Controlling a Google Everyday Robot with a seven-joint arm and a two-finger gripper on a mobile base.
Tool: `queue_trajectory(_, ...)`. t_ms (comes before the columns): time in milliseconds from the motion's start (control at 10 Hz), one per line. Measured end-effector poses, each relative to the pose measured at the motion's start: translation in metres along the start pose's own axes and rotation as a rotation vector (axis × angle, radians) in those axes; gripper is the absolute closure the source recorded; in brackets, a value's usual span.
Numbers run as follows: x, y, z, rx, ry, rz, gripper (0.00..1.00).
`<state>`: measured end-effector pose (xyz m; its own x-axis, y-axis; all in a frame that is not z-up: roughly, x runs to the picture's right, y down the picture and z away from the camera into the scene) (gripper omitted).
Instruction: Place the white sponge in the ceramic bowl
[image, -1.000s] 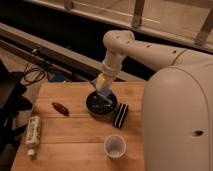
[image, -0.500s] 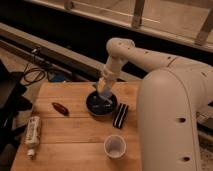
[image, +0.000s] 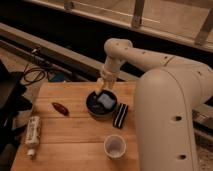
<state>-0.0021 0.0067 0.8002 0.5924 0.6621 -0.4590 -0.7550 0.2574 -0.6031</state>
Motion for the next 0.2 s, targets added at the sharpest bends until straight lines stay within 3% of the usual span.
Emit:
queue_trajectory(100, 0.0036, -0.0051, -0.0016, 0.008, 0.002, 0.003, 0.63)
queue_trajectory(200, 0.0009, -0.0032, -0.0037, 0.008, -0.002, -0.004, 0.66)
